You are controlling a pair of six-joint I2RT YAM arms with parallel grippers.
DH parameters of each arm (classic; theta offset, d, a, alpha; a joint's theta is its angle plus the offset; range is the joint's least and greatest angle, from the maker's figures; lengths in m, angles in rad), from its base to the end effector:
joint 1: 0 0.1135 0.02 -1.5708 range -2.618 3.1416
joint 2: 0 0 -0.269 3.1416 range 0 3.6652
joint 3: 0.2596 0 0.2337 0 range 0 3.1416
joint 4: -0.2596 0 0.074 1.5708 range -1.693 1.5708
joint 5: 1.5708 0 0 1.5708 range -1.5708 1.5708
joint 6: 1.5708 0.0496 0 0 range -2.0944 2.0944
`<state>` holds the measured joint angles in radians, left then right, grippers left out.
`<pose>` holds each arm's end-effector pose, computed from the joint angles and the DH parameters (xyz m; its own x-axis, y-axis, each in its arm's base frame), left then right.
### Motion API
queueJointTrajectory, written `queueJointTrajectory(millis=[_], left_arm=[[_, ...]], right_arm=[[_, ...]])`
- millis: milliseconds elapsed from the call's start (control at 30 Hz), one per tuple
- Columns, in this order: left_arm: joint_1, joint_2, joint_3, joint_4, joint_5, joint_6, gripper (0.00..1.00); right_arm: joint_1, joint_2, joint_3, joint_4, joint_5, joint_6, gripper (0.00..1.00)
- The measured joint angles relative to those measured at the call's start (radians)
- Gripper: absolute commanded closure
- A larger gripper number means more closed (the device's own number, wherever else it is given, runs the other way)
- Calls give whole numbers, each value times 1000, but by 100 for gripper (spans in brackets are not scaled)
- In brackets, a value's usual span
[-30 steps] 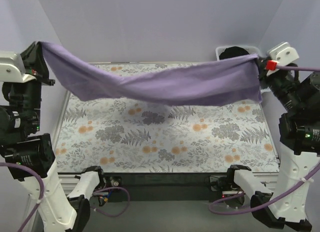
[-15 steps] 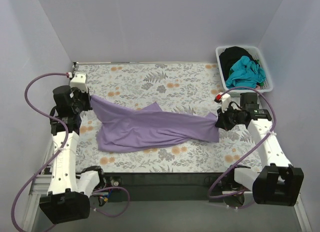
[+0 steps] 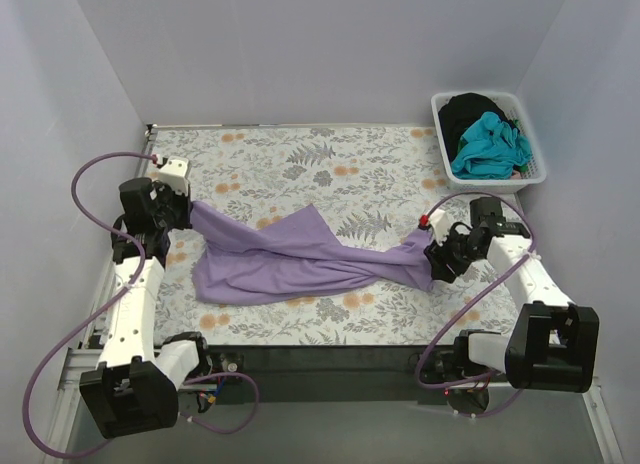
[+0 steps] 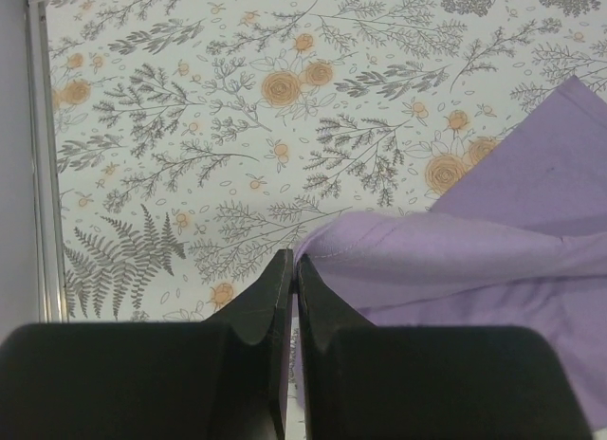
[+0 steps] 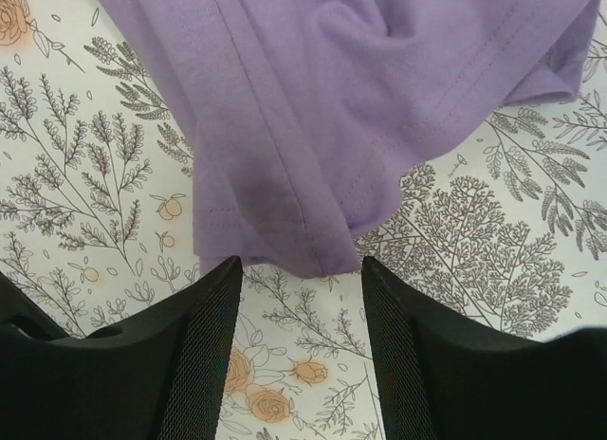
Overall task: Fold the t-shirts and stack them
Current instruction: Flatten the tshirt out
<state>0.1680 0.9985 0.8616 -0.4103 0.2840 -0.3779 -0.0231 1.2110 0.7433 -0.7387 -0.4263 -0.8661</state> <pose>0.2095 0.0214 0.3050 -0.5046 -0.4448 -0.7399 -0.1192 0.8847 -0.4506 0.1968 0.0160 0.2057 -0.5089 -0.6820 -0.5252 -0.7934 0.6083 -0.0212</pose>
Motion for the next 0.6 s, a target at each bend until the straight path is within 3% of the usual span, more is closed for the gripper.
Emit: queueJointTrajectory(millis=[167,367,500,600], left_arm=[[0,27,4,3,11,8,100],[0,77,26,0,16,8,100],[0,81,36,0,16,9,100],[0,81,37,-1,16,13,100]], right_arm=[[-26,38,101,-57,-10,-10,43],[-59,233,307,-154,-113,-18,45],[-61,312,343,-256,-167,-33,50],[-61,322,351,-318,-184,-47,48]])
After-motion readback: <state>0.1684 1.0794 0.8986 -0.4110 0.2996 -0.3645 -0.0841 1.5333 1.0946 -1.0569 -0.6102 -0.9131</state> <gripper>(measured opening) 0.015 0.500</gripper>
